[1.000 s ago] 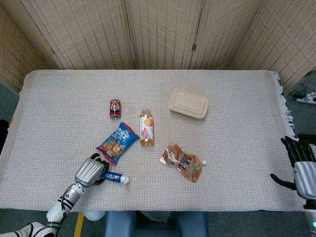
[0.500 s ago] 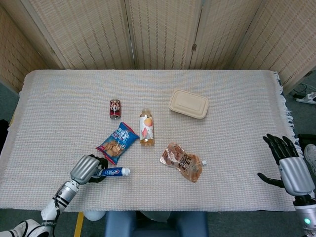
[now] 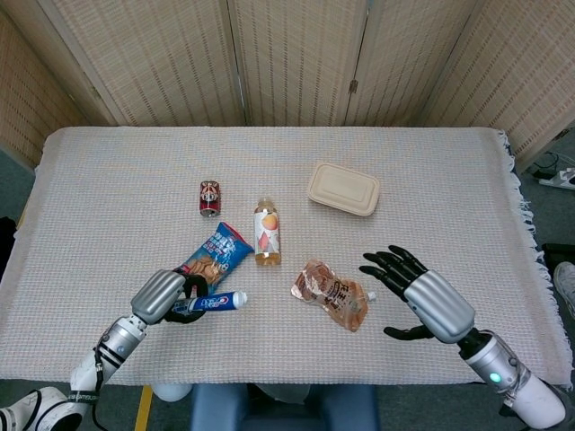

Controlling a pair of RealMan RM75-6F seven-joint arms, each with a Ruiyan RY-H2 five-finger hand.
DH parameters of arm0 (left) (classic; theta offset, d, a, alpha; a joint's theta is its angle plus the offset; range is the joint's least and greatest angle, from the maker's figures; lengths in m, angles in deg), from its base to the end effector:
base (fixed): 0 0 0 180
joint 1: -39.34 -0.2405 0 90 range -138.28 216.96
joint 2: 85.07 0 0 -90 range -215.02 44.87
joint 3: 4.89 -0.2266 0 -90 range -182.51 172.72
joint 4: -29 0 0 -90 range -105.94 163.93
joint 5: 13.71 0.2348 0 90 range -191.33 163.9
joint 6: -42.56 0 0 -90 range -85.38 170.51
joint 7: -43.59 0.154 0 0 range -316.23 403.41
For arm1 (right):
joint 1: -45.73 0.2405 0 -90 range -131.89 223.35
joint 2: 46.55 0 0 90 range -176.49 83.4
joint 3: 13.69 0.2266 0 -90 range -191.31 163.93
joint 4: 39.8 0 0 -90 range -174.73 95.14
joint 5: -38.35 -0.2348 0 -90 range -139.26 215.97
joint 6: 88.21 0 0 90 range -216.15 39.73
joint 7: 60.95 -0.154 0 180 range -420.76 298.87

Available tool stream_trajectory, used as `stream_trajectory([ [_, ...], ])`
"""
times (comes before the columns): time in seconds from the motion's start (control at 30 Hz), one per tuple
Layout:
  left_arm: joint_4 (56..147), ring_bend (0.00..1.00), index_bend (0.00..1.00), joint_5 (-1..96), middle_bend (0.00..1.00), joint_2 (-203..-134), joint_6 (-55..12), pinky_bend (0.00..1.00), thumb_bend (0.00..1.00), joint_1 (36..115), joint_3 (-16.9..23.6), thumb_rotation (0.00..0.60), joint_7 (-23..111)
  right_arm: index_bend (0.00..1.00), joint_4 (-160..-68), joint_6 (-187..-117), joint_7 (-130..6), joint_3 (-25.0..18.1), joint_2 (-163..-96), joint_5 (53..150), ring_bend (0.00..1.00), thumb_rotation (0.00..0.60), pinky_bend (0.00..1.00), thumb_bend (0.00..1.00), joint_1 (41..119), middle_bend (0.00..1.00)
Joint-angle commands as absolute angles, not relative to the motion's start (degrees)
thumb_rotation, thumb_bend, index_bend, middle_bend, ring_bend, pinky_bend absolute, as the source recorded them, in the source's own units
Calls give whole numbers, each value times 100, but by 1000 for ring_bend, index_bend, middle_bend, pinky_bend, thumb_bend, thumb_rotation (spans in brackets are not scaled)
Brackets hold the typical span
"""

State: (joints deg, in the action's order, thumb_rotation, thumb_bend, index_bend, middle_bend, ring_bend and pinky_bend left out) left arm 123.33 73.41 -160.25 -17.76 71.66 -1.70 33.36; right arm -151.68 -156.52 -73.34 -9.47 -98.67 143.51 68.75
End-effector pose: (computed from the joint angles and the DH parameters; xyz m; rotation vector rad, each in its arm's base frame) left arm -0.1563 0.2772 0.0015 -1.9102 -1.1966 -1.1873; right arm -0.1381 -0.2289 0.0975 1.9954 -0.9516 1.2886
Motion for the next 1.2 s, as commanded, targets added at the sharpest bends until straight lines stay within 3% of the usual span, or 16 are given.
stream_trajectory([
  [0.03, 12567, 659, 737, 7212, 774, -15919, -1633, 534, 670, 7294, -67, 600, 3477, 173, -15414, -15209, -7025, -741, -10040, 14266, 45, 600, 0, 176, 7278, 74],
  [0.33, 13161, 659, 737, 6794, 774, -15833, -1311, 534, 672, 7546, 136, 600, 3827, 278, -15711, -14403, -6078, -416, -10444, 13500, 0, 600, 0, 179, 7890, 42],
  [1.2, 13410, 659, 736, 6217, 774, -16007, -1125, 522, 682, 7855, 341, 600, 4151, 294, -15739, -13832, -5306, -430, -11143, 12644, 0, 600, 0, 181, 8612, 42],
])
